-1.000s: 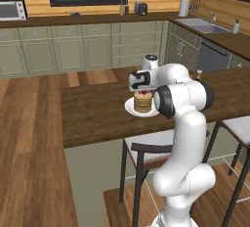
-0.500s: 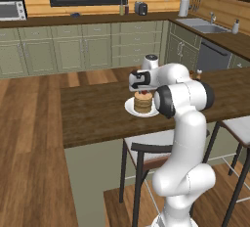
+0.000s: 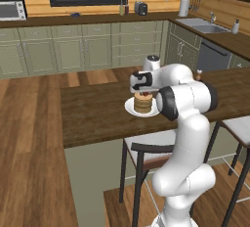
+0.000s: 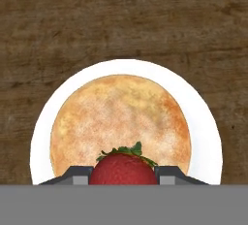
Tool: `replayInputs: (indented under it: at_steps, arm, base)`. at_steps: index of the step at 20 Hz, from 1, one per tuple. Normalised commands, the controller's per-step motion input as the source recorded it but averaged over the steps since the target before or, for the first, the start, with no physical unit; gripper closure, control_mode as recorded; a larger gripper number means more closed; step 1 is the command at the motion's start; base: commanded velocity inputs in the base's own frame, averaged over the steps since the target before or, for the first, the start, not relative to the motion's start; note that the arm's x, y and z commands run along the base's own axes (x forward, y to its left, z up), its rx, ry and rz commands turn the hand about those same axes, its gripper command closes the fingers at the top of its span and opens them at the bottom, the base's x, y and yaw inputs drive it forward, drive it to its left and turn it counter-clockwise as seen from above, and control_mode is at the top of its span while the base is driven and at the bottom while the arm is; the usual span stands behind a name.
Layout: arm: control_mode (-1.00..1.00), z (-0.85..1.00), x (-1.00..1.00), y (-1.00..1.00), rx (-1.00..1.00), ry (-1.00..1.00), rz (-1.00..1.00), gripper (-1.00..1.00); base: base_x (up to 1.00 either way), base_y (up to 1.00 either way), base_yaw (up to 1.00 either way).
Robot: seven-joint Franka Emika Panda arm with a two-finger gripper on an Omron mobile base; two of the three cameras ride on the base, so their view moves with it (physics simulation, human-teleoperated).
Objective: Take the strawberry from the fridge and place it on top of the pancake, located on the dining counter.
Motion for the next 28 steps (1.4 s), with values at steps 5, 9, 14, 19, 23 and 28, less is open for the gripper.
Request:
replayInputs:
  at_steps: [5,9,14,19,23,28]
  arm:
    - [-1.00,-0.02,-0.01,0.00,0.00,0.00,0.00,1.00]
    - [-1.00,0.00,0.00,0.00,0.00,0.00,0.00,-1.00]
    - [-1.00,0.00,0.00,0.00,0.00,0.00,0.00,-1.00]
    - [-1.00,0.00,0.00,0.00,0.00,0.00,0.00,-1.00]
    - [-1.00,0.00,0.00,0.00,0.00,0.00,0.00,-1.00]
    - [-1.00,0.16,0.00,0.00,0.00,-0.02,0.00,-1.00]
  base:
    - [0.00,0.00,0.00]
    - [0.00,0.00,0.00]
    - [0.00,0.00,0.00]
    - [0.00,0.00,0.00]
    - [0.00,0.00,0.00]
    - [0.00,0.00,0.00]
